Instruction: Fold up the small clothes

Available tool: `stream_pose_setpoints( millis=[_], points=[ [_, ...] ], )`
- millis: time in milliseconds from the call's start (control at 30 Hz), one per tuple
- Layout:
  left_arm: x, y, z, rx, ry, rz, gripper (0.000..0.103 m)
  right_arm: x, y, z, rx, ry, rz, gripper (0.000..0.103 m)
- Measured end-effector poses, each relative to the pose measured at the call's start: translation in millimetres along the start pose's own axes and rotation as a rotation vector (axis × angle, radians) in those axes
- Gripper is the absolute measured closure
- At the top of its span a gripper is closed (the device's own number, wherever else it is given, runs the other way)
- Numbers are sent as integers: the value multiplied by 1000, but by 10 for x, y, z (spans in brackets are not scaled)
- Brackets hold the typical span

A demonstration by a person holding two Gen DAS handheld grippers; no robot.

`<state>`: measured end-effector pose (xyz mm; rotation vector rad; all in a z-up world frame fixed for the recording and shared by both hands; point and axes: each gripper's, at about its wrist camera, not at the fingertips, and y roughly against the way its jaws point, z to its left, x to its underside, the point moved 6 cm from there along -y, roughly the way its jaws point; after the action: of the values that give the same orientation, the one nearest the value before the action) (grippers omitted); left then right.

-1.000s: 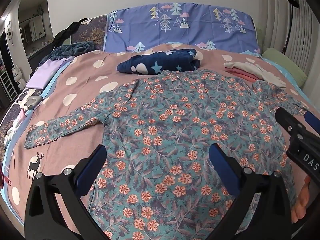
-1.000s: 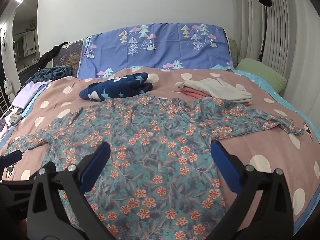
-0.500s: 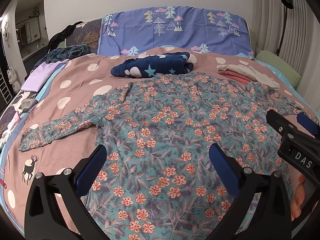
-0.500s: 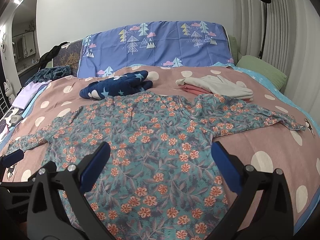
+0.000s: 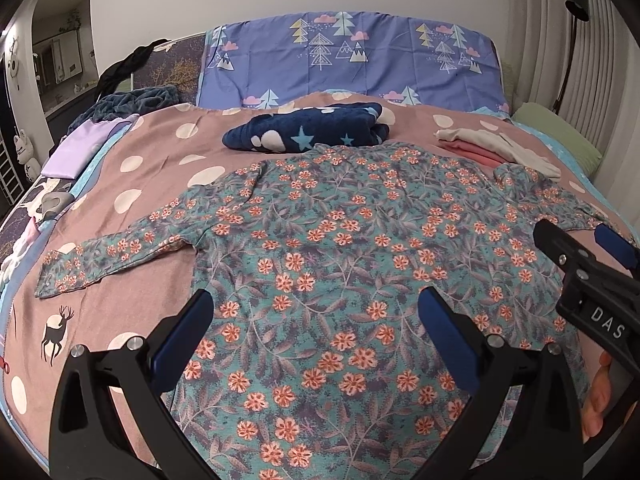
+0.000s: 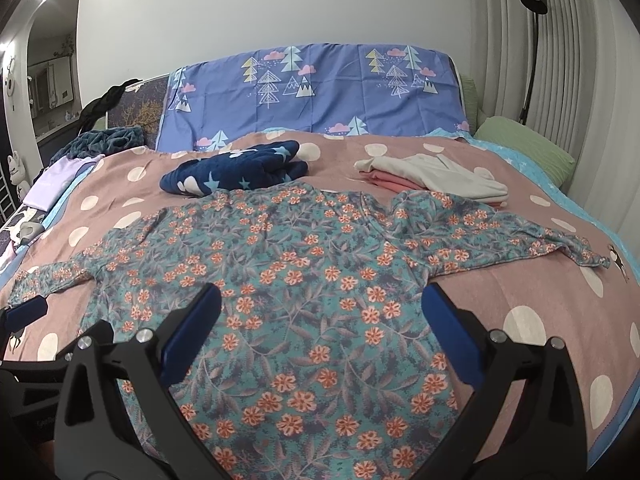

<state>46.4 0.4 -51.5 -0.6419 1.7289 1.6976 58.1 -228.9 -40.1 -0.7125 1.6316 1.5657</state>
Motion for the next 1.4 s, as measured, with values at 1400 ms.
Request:
stream_pose_setpoints(
  millis=[1400],
  points=[
    [33, -130, 1, 55, 16, 20, 1, 15, -68, 59, 2, 24, 33, 31]
  ],
)
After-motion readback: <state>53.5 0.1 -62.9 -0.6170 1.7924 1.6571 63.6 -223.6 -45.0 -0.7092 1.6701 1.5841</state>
